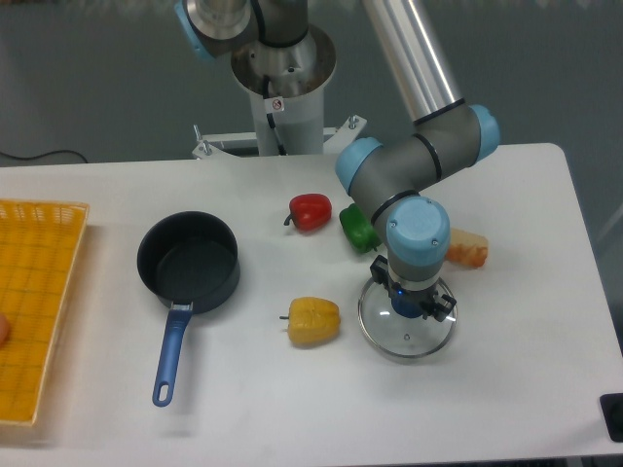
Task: Place the lid on the table
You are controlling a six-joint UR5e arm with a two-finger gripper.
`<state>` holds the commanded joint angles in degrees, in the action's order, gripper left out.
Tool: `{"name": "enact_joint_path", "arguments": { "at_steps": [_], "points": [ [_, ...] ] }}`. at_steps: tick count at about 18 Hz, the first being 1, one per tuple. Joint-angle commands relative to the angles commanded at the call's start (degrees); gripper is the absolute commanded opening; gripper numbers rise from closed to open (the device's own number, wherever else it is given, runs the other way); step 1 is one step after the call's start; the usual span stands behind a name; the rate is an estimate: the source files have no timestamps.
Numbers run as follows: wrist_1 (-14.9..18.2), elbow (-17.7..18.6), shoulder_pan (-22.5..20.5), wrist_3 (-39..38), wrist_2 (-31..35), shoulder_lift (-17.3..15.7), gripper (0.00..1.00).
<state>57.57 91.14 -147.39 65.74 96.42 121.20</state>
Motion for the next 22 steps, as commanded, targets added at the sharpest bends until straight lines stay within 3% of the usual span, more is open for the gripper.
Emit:
{"name": "enact_joint_path", "arguments": {
  "at_steps": [18, 22],
  "points": [
    [-0.4, -0.1, 0.2, 0.0, 0.4, 1.0, 0.58],
    [-0.4, -0.1, 0.4, 0.1, 1.0, 1.1, 0.65]
  ]
}}
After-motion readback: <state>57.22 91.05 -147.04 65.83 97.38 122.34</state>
